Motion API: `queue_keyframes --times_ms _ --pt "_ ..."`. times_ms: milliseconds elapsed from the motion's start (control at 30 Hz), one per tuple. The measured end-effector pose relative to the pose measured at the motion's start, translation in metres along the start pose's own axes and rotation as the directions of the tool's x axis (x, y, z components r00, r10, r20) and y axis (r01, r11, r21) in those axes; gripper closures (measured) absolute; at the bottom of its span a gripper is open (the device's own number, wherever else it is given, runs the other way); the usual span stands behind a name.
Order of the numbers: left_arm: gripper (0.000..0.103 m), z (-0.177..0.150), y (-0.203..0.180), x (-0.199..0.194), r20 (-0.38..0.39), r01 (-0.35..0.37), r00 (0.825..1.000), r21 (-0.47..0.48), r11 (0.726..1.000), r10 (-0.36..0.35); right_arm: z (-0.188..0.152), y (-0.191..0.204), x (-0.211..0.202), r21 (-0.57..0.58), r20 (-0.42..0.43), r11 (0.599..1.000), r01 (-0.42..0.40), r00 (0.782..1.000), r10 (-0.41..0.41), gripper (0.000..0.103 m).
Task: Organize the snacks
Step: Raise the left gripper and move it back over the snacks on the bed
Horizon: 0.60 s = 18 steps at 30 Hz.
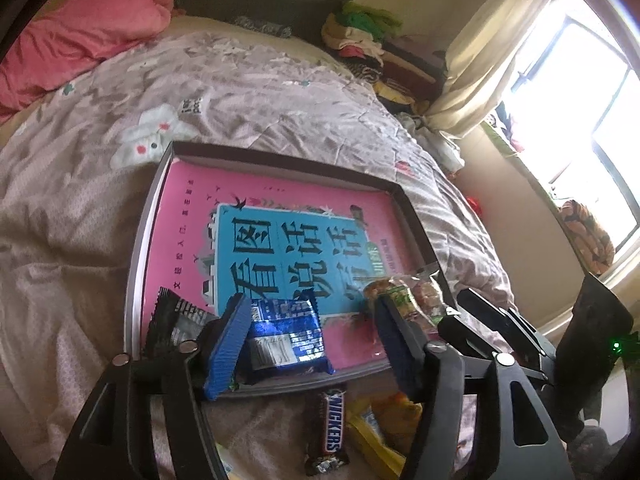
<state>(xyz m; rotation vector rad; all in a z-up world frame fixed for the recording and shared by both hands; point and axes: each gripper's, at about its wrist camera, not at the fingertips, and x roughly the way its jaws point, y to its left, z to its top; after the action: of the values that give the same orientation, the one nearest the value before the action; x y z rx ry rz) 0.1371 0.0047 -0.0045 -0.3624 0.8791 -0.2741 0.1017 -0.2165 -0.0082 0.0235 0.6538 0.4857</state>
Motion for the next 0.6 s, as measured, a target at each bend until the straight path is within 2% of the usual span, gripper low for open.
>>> queue_keyframes --times_ms 233,600 --pt "0.029 0.003 -0.006 -0.014 0.03 -0.017 0.999 0.025 1.0 0.016 0.004 0.0 -0.008 -0.002 0.033 1.0 0.008 0.999 -0.008 0.039" --pt "0.029 -0.002 -0.013 -0.029 0.043 -0.059 0.997 0.063 0.996 0.056 0.009 0.0 -0.019 0.0 0.063 1.0 0.017 0.998 -0.017 0.032"
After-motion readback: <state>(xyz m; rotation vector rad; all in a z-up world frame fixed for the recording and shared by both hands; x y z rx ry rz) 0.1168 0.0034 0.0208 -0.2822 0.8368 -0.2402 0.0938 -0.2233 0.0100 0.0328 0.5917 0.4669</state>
